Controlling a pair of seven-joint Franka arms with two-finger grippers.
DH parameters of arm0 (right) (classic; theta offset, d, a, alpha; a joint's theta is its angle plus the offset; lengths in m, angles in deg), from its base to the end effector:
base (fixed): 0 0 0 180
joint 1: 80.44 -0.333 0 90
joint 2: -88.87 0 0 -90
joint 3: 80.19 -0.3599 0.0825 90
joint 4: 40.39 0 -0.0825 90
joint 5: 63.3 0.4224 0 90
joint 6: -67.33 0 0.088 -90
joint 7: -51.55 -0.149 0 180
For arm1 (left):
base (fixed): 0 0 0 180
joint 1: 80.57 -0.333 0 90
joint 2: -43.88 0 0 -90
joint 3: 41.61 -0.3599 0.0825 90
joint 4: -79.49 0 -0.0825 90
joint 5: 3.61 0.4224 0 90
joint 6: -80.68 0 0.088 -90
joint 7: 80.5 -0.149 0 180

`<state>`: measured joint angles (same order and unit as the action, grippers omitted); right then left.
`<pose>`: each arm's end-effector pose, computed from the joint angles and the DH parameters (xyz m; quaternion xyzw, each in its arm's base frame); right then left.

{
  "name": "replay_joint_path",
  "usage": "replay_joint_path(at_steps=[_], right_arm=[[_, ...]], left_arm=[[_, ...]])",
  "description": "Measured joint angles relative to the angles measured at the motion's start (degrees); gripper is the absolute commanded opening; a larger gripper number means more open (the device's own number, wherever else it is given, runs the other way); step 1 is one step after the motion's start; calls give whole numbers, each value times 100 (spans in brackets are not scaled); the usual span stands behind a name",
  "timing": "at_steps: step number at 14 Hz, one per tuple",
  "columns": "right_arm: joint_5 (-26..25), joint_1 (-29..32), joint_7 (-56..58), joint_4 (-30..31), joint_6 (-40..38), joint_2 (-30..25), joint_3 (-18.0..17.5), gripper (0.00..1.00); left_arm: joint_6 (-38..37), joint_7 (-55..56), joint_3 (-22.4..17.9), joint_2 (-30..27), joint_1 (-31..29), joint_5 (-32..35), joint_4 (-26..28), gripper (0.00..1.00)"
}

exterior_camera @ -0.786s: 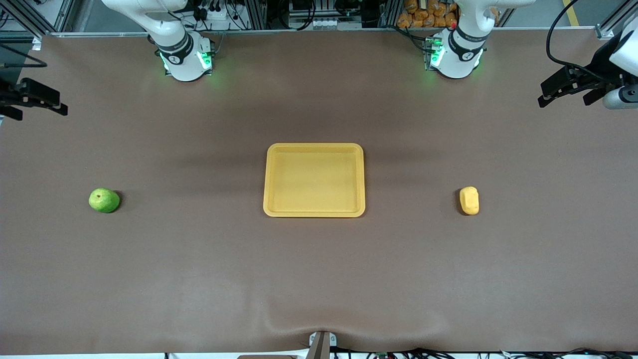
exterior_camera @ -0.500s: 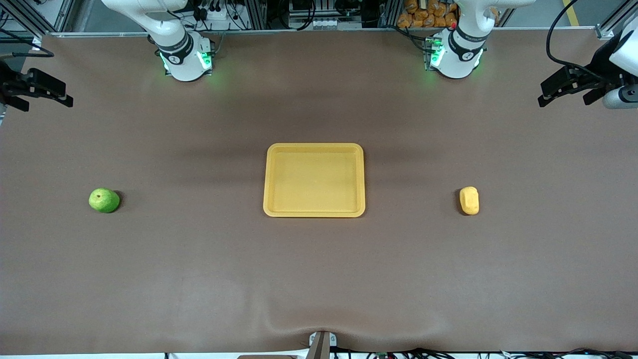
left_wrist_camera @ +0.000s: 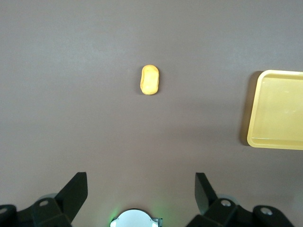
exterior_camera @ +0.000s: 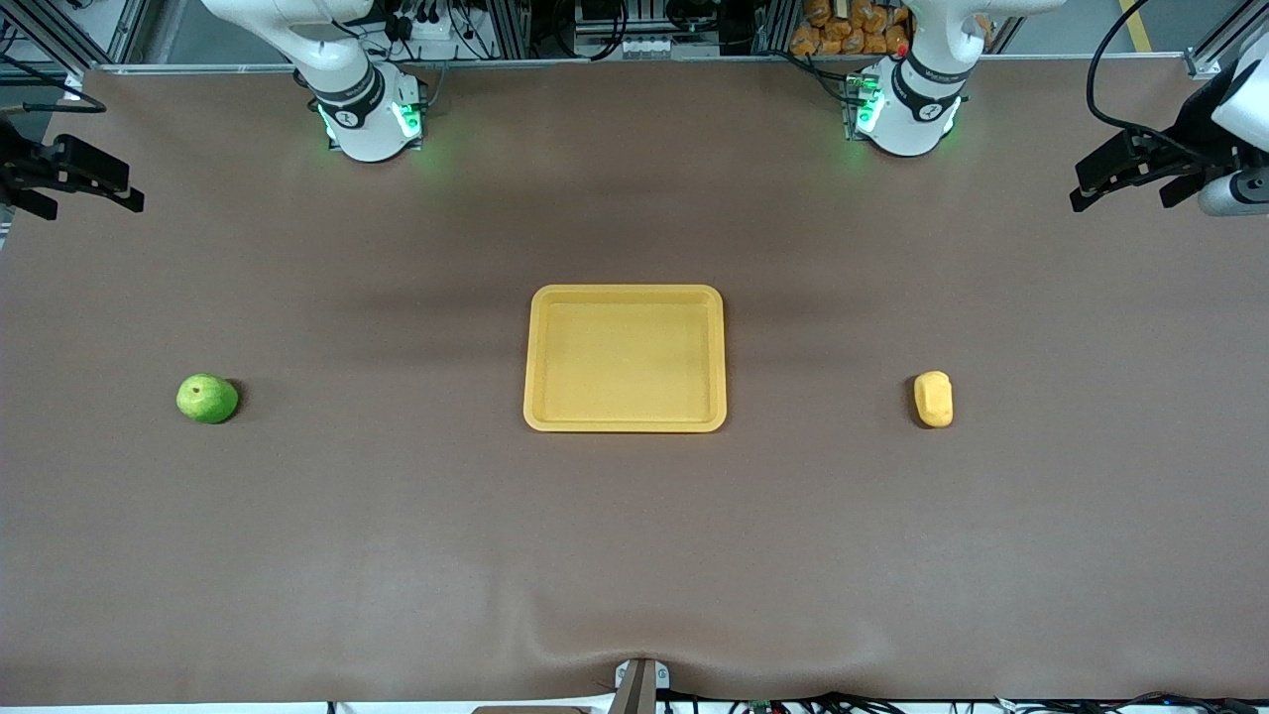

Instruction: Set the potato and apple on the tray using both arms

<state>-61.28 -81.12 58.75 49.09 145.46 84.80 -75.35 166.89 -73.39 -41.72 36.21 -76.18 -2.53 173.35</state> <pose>0.5385 -0.0352 0.6549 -0.9973 -0.0293 0.0613 0.0266 0.5365 -0.0372 0.6621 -0.9996 -0.0253 -0.0011 0.0092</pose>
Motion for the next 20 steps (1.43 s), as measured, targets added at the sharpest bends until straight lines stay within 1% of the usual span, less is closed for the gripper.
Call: replay_joint_path(at_steps=[6, 11, 14, 20], right_arm=[[-15, 18, -6, -4, 78, 39, 47, 100], [-17, 170, -18, -8, 341, 415, 91, 100], [-17, 191, -19, -12, 377, 532, 94, 100], [-16, 431, -16, -14, 538, 788, 98, 100]], left_arm=[[-57, 0, -38, 1, -46, 0, -4, 100], [-78, 0, -36, 34, -44, 0, -4, 100], [-104, -6, -26, 51, -43, 0, 12, 100], [-104, -8, -5, 155, -12, 0, 20, 100]])
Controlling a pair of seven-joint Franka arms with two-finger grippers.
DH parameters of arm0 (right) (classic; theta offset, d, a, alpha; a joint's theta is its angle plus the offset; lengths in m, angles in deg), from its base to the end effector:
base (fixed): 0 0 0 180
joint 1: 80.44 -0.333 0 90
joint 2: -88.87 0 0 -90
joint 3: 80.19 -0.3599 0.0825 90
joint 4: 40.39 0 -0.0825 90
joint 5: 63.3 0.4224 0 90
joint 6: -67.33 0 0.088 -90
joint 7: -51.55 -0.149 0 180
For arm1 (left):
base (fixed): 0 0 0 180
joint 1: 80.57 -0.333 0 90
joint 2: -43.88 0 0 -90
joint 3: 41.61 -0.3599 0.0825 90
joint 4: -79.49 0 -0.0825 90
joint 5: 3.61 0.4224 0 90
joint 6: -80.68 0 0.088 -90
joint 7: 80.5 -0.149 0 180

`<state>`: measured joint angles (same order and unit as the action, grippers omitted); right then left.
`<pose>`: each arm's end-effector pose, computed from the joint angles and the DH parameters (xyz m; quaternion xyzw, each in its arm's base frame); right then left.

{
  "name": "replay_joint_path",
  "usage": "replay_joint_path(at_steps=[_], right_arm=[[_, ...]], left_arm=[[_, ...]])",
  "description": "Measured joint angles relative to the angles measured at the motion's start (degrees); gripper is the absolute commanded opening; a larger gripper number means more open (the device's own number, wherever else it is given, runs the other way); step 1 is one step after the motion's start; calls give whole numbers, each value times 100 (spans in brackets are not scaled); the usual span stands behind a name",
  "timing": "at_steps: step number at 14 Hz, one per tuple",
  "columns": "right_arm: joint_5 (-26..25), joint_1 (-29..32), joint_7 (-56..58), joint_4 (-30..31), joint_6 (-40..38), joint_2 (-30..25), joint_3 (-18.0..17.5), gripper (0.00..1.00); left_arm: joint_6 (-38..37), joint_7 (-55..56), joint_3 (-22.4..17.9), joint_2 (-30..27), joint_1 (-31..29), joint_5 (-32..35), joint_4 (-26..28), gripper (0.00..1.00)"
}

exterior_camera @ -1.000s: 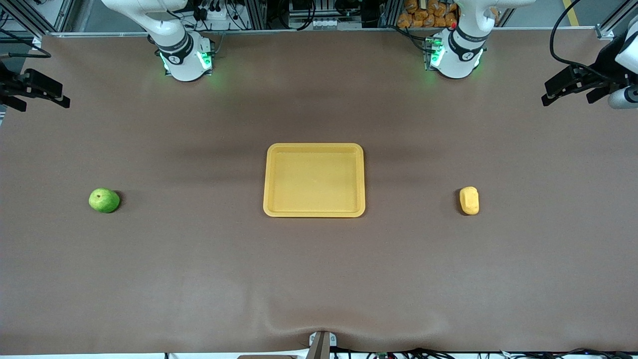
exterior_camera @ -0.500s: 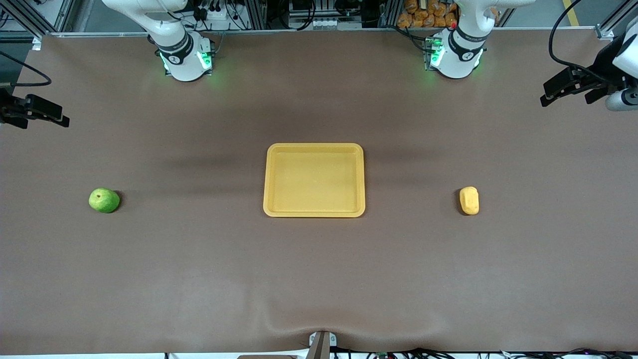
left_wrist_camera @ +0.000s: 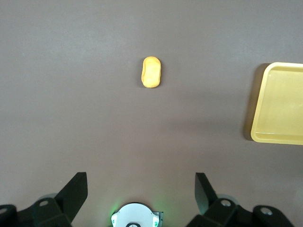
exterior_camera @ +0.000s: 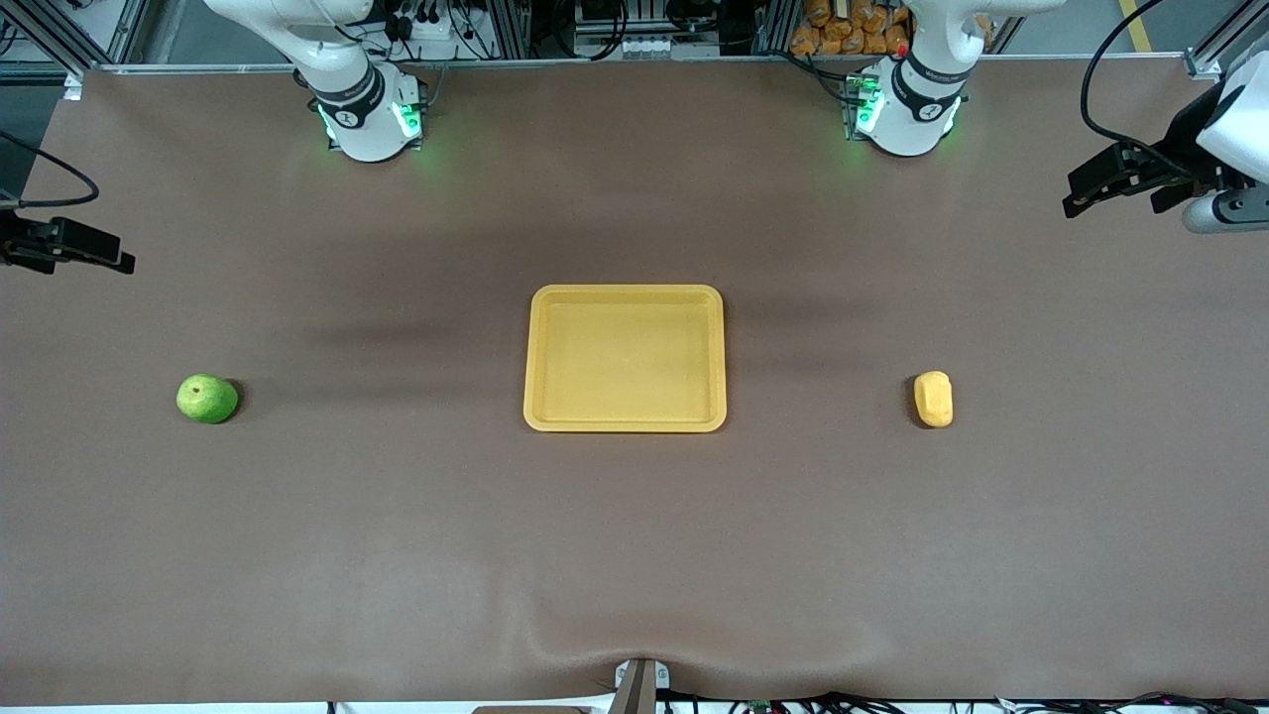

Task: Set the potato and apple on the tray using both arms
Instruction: 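Reach the right gripper to the apple while the left gripper reaches the potato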

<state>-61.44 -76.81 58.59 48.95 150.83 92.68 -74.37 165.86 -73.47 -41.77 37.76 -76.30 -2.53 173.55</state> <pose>0.5873 -0.0907 0.5844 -0.9962 0.0206 0.0812 0.0248 0.5424 -0.0359 0.6442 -0.9993 -0.0260 0.0231 0.0116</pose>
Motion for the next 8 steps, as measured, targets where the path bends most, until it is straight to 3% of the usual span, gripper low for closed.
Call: replay_joint_path(at_steps=[4, 8], right_arm=[[0, 158, 2, 3, 180, 370, 2, 100], [3, 302, 3, 0, 372, 664, 3, 100]], left_arm=[[52, 0, -2, 176, -4, 0, 50, 100], [565, 3, -6, 336, -8, 15, 396, 100]])
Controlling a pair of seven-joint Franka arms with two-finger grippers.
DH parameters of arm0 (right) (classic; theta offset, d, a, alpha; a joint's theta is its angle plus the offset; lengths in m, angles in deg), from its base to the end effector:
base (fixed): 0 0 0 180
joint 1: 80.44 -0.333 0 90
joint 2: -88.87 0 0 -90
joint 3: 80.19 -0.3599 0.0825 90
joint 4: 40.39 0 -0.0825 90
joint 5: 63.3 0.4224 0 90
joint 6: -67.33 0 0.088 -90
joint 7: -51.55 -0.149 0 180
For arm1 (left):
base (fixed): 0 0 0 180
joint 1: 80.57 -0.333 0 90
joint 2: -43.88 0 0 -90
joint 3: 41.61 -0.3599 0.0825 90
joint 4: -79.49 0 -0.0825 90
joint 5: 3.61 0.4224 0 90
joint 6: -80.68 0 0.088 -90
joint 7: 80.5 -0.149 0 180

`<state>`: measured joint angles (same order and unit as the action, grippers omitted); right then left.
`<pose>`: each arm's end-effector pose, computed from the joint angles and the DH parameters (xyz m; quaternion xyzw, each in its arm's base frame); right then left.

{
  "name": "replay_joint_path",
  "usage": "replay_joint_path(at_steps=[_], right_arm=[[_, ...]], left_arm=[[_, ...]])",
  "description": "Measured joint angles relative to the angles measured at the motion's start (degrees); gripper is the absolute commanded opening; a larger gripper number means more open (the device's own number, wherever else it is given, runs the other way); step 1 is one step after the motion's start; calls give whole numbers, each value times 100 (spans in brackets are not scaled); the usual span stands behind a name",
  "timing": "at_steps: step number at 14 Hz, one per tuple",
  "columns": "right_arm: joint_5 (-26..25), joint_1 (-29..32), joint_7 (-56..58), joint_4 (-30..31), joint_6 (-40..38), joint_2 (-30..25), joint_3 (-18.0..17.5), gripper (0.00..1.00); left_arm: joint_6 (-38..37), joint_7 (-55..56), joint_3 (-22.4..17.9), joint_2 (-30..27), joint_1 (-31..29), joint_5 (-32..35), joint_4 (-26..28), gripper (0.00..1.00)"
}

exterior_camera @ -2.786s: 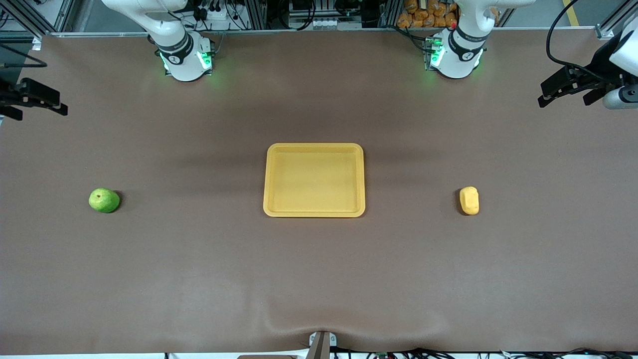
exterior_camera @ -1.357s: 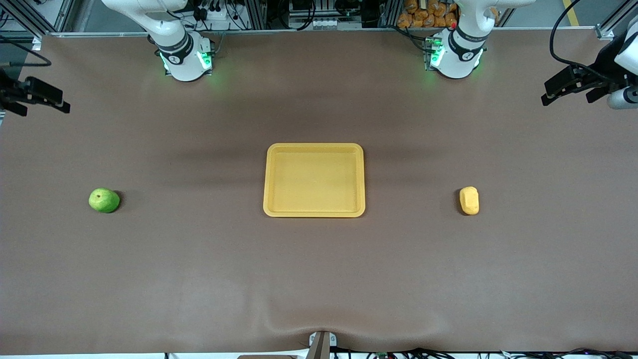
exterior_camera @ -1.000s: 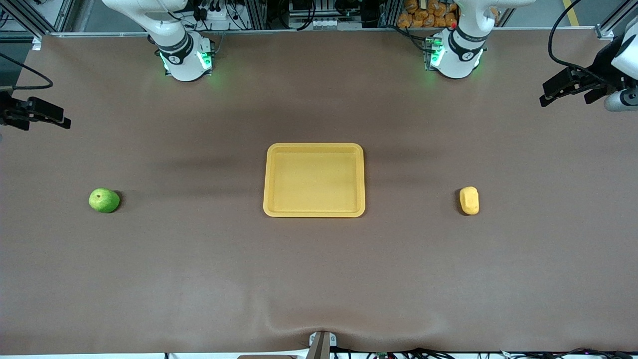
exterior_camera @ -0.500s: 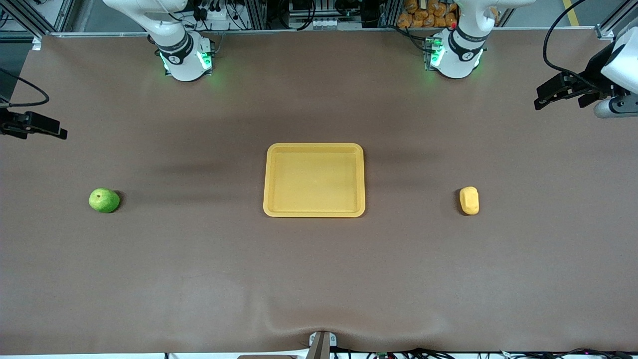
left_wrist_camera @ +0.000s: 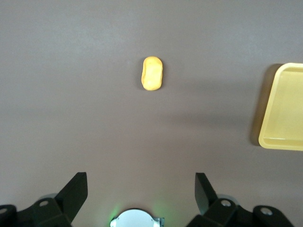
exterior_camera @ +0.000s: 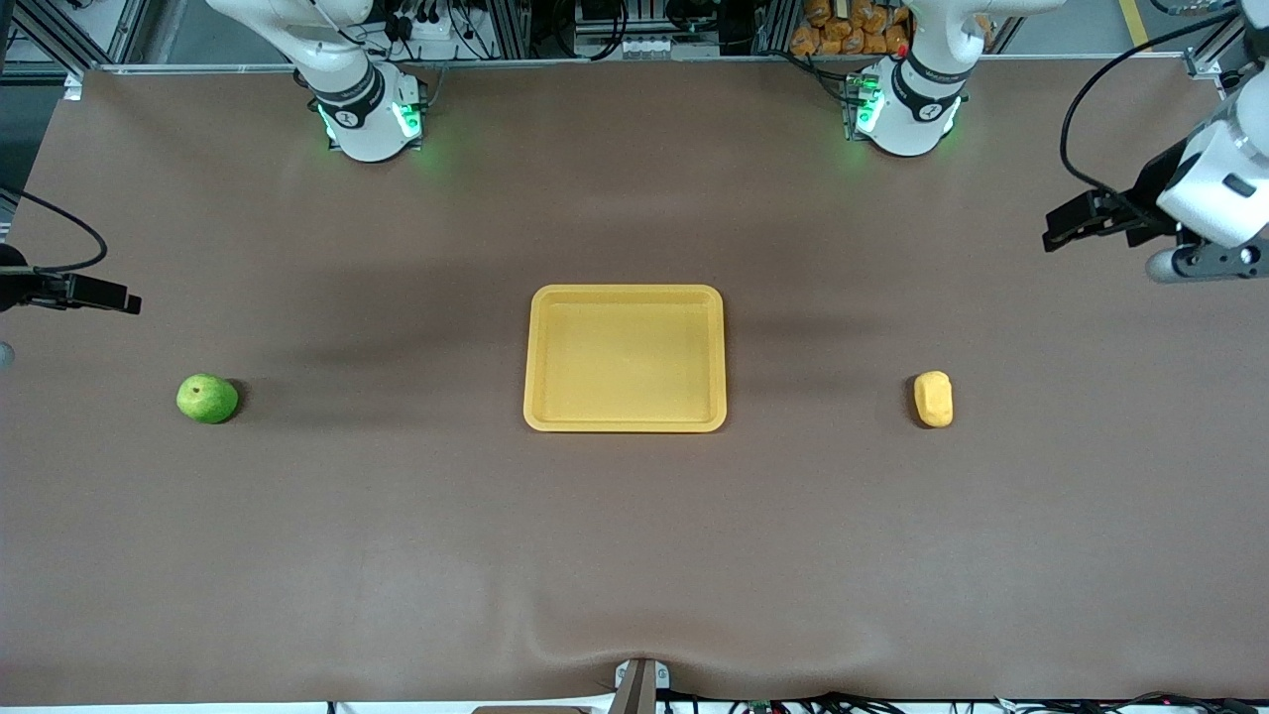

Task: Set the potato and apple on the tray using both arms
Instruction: 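Reach the right gripper to the apple while the left gripper reaches the potato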

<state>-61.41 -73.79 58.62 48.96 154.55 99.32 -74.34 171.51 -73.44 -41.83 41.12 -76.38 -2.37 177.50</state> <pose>0.6171 -0.1271 0.5173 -0.9928 0.0483 0.1063 0.0256 0.5684 -0.0362 0.5847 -0.9989 -0.0264 0.0374 0.0144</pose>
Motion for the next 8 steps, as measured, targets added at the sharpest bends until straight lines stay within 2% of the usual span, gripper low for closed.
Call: replay_joint_path(at_steps=[8], right_arm=[[-4, 120, -2, 5, 565, 613, 4, 100]], left_arm=[[2035, 0, 1, 105, 1, 8, 1531, 100]])
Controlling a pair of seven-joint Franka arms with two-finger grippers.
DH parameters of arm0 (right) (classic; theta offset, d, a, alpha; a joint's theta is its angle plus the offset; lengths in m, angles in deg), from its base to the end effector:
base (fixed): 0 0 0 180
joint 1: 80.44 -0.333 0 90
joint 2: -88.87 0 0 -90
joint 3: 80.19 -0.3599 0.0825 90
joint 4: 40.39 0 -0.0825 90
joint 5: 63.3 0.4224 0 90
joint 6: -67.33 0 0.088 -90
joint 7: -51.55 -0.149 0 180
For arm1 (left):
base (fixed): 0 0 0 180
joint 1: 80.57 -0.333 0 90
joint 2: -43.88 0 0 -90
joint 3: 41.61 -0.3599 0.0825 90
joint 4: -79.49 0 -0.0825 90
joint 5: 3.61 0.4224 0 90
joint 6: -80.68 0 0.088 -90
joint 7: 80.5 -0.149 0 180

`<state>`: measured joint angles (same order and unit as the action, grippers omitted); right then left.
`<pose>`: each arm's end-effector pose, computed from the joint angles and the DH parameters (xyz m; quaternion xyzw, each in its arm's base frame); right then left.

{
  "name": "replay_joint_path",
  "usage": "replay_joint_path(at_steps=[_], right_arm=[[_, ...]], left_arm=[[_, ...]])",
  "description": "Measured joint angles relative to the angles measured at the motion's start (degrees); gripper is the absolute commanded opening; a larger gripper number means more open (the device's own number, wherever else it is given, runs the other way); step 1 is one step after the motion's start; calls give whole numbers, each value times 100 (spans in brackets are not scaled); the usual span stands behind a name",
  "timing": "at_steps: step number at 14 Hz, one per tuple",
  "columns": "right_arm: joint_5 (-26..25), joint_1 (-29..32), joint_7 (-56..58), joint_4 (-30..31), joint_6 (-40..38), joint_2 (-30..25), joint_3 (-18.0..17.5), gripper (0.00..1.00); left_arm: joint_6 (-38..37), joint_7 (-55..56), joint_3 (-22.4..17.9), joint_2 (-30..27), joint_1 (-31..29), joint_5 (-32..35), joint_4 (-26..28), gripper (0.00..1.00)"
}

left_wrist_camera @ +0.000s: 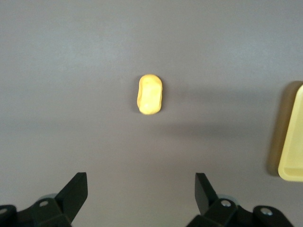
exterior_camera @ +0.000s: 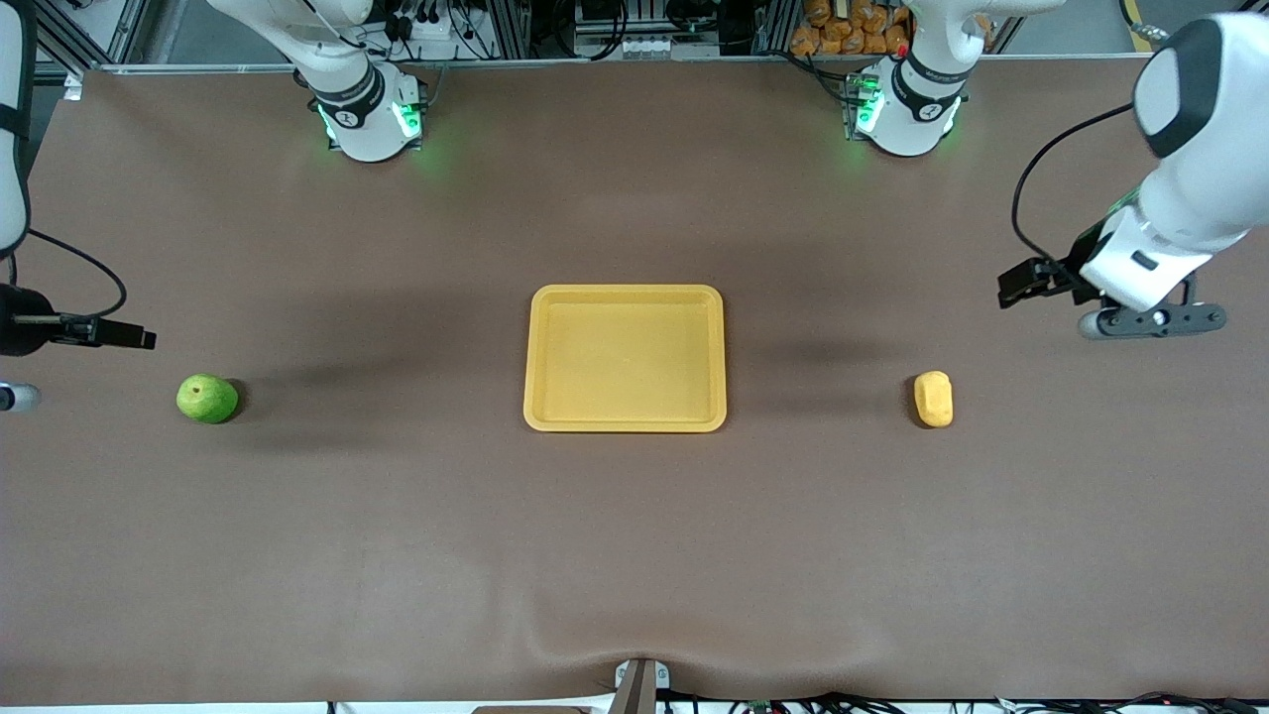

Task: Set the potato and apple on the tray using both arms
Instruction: 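Reach the right gripper to the apple while the left gripper reaches the potato, then close the right gripper on the apple while the left gripper grasps the potato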

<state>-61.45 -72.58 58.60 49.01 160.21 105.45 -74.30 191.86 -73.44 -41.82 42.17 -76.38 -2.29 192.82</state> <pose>0.6459 -0.1467 0.4532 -0.9917 0.0602 0.1112 0.0216 0.5804 -0.0379 0.4666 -0.9997 -0.0227 0.0028 0.0110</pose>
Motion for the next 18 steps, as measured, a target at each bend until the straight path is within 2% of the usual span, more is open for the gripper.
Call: replay_joint_path(at_steps=[7, 18], right_arm=[[-3, 159, 0, 11, 486, 659, 10, 100], [-5, 666, 8, 19, 1400, 1846, 23, 100]], left_arm=[[1531, 9, 4, 536, 1, 508, 772, 100], [2586, 846, 39, 1598, 47, 516, 823, 100]])
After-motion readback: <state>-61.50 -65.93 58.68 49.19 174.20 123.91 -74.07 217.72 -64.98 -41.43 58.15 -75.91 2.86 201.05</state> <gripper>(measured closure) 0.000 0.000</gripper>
